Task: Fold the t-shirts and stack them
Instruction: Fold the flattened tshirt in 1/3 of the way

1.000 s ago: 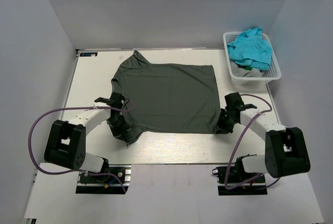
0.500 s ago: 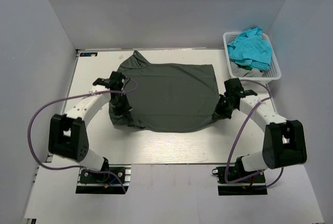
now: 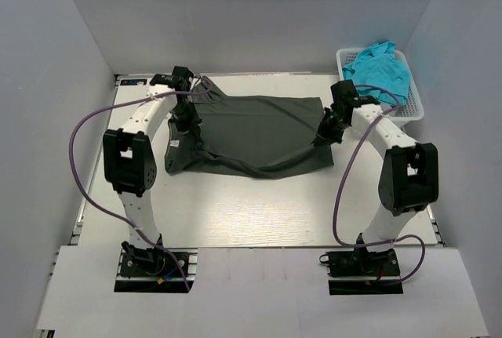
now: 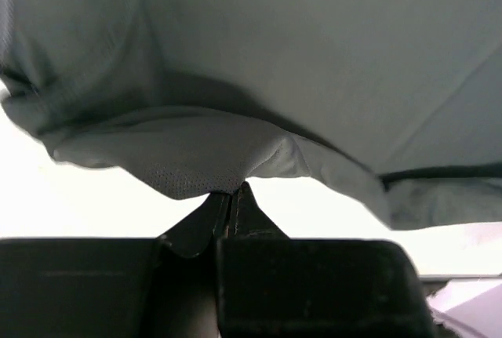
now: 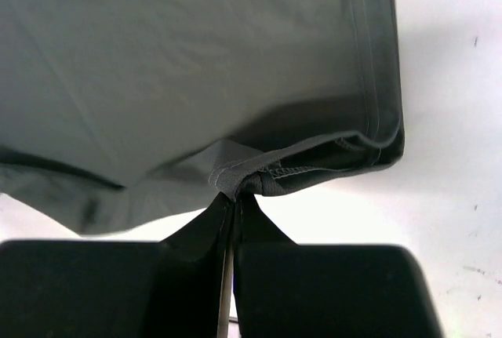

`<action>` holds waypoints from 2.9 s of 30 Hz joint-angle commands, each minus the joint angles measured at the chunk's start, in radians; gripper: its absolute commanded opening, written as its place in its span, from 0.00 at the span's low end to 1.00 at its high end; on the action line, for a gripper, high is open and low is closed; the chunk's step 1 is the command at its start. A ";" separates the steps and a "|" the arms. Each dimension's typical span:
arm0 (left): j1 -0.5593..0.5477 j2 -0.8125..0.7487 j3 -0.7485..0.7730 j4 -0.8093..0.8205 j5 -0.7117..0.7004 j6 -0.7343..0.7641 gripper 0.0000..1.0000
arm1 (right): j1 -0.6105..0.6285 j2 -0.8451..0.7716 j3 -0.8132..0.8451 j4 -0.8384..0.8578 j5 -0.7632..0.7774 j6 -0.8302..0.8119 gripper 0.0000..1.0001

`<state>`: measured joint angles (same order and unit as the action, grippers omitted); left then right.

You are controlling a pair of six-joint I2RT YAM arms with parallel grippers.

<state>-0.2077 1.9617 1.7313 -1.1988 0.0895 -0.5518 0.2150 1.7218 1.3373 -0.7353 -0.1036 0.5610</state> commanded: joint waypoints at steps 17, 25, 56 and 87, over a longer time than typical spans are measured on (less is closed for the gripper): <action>0.137 0.401 0.628 -0.042 0.015 0.164 1.00 | -0.069 0.386 0.569 -0.142 0.093 -0.056 0.75; 0.131 0.129 0.271 0.066 0.010 0.182 1.00 | -0.043 0.188 0.287 -0.006 -0.020 -0.139 0.90; 0.039 0.184 -0.012 0.585 0.104 0.024 1.00 | -0.020 0.148 0.023 0.255 -0.122 -0.177 0.90; 0.050 -0.335 -0.479 0.706 0.027 0.078 1.00 | -0.019 0.153 0.008 0.237 -0.116 -0.184 0.90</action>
<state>-0.1658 1.7466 1.3579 -0.5468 0.0986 -0.4419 0.2024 1.8812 1.3373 -0.4934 -0.1997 0.3843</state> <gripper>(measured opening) 0.993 0.904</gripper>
